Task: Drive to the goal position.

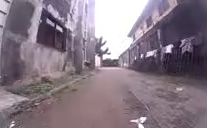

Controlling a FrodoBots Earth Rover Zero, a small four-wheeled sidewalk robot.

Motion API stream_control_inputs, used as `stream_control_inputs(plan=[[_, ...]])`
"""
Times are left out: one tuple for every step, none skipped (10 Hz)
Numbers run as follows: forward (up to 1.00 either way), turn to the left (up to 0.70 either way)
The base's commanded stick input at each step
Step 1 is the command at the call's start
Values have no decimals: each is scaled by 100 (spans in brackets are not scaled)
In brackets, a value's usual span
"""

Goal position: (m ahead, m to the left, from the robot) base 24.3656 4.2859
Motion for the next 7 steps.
stream_control_inputs(plan=[[70, 0], [70, 0], [70, 0], [70, 0], [70, 0], [70, 0], [70, 0]])
